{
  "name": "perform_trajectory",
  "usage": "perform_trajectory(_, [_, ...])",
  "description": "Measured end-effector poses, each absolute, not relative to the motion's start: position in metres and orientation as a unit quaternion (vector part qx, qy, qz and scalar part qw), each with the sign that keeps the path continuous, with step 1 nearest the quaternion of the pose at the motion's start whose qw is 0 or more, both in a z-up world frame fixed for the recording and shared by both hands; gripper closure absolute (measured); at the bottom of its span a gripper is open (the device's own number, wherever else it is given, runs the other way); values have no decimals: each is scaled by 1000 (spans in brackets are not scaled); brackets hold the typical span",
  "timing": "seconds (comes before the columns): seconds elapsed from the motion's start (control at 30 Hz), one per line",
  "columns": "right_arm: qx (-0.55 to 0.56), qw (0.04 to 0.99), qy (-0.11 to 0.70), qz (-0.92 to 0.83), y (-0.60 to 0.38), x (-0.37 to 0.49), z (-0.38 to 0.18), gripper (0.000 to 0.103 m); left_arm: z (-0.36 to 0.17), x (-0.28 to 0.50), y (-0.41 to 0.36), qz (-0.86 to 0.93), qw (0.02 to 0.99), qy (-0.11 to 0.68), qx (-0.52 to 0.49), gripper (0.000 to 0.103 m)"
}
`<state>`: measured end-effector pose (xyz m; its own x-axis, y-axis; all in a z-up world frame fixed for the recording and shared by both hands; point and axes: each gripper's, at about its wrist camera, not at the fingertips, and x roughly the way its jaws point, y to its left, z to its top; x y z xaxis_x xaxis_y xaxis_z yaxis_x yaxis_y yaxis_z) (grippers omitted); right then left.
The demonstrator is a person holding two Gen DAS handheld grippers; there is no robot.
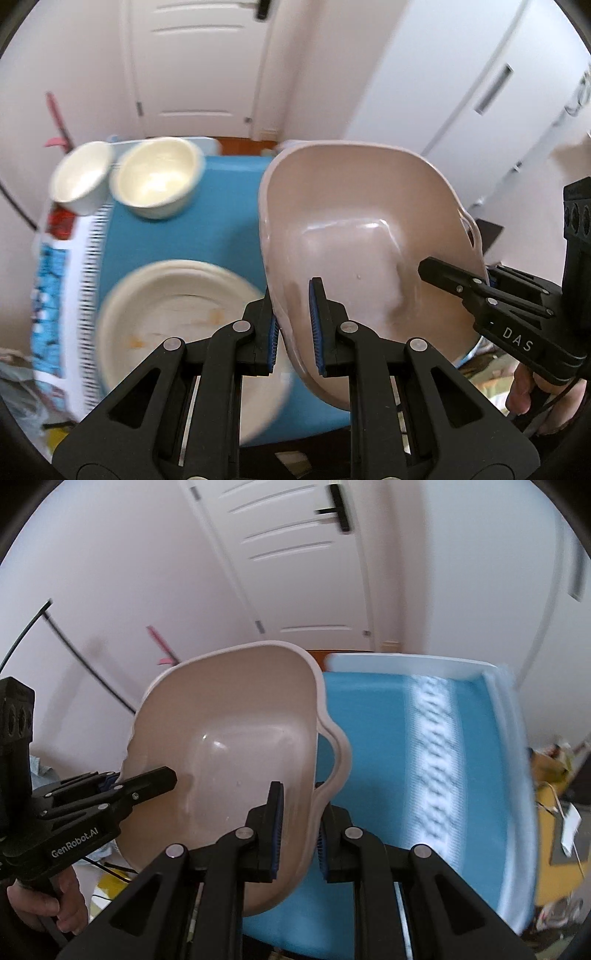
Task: Organize plates and bowls
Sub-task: 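Lift the beige basin, carry it onto the open cloth, and release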
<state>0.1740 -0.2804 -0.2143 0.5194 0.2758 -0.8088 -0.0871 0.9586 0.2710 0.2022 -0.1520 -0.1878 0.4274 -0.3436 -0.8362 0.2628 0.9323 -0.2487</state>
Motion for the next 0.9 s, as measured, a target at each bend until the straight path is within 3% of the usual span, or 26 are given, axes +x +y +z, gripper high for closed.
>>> perform_trajectory(0.37, [115, 853, 506, 52, -362, 150, -287, 88, -255, 196, -255, -215, 811, 544, -5, 90])
perform_trajectory(0.9, [149, 847, 506, 64, -391, 150, -319, 88, -286, 200, -273, -206, 809, 550, 29, 89])
